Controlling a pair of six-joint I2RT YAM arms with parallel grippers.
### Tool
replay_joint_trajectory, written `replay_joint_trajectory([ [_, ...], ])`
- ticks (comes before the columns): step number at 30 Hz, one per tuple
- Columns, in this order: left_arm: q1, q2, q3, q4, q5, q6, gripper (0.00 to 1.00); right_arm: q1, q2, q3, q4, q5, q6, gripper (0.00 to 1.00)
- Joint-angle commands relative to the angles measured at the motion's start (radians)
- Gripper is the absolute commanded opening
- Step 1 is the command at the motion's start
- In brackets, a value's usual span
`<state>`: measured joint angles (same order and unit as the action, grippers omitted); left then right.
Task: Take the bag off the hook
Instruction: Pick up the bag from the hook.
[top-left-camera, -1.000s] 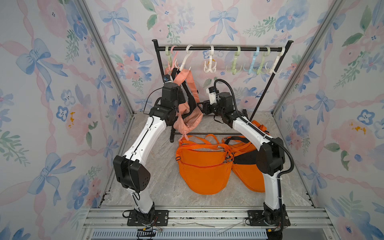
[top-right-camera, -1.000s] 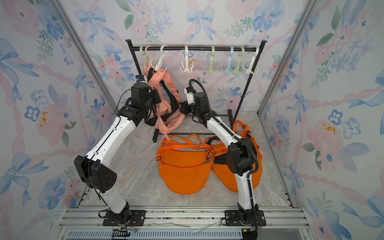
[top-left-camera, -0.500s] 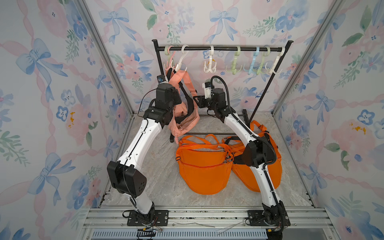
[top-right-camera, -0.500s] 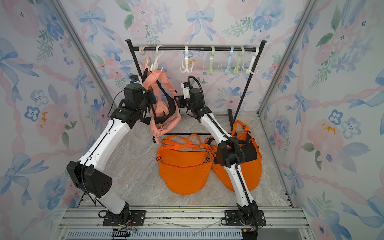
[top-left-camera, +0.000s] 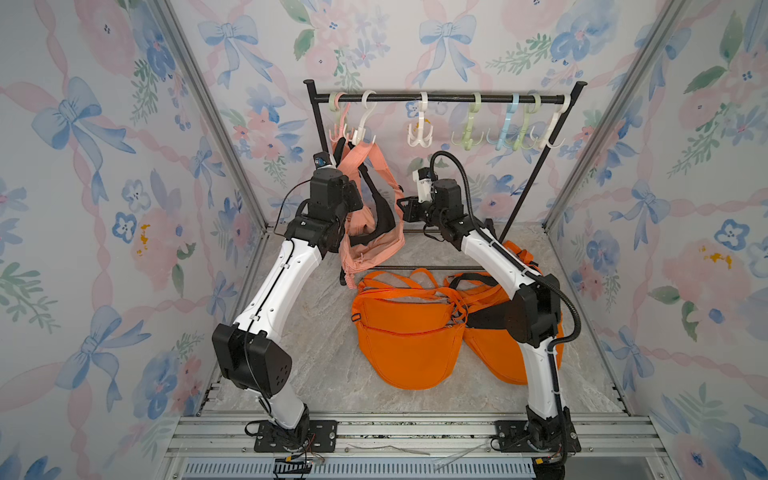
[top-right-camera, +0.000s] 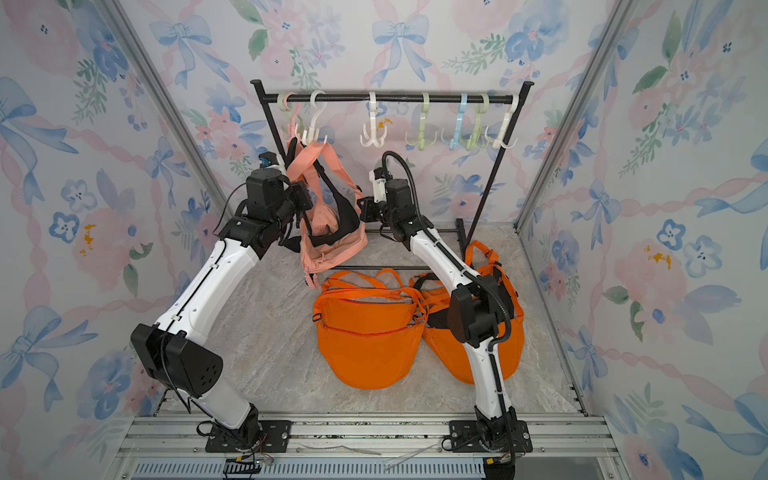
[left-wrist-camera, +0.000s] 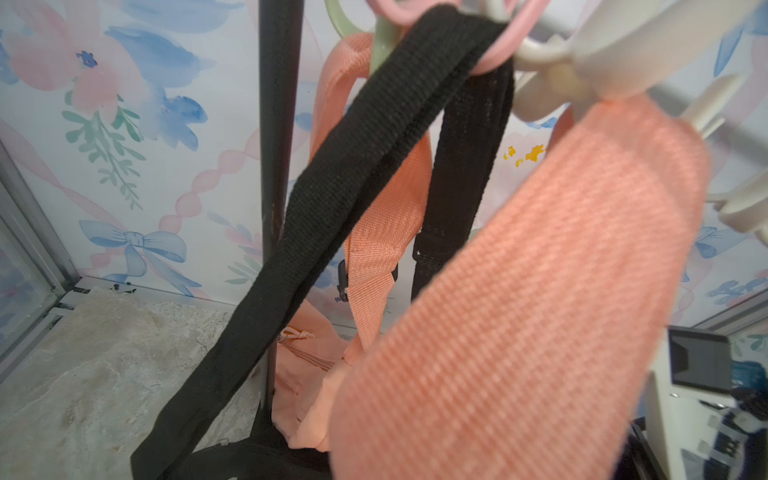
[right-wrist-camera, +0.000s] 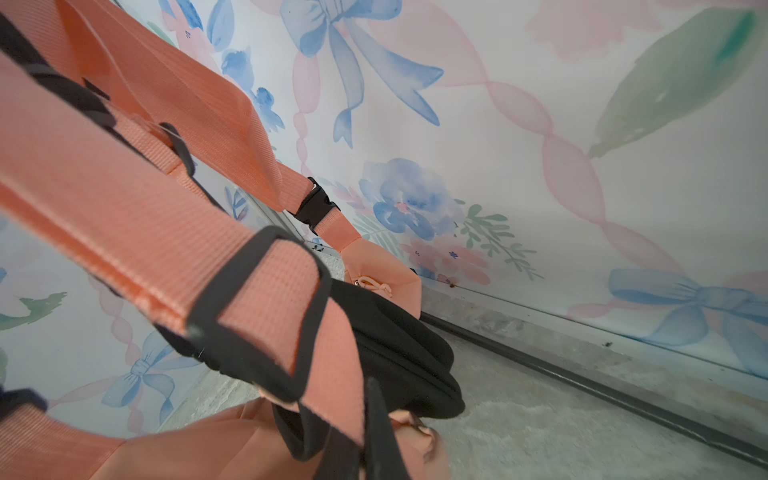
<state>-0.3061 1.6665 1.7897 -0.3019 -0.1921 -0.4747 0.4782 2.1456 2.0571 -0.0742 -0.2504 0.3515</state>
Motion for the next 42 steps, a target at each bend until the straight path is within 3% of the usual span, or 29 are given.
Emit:
replay_joint_trajectory([
  [1,0.007,0.036,0.034,0.017,0.069,-0.019,0.00,-0.029,-0.151,-0.149,0.120,0.092,-0.004,0.00],
  [8,-0.015,0.137,0.134,0.017,0.143,-0.029,0.00,-0.047,-0.405,-0.437,0.231,0.247,-0.042,0.00],
  [15,-0.078,0.267,0.318,-0.043,0.165,-0.002,0.00,-0.062,-0.525,-0.544,0.253,0.336,-0.061,0.00],
  [31,-0.120,0.369,0.591,-0.078,0.176,0.007,0.00,-0.074,-0.430,-0.383,0.240,0.309,-0.069,0.00],
  [42,-0.125,0.355,0.602,-0.089,0.182,0.007,0.00,-0.060,-0.404,-0.321,0.234,0.298,-0.070,0.00],
])
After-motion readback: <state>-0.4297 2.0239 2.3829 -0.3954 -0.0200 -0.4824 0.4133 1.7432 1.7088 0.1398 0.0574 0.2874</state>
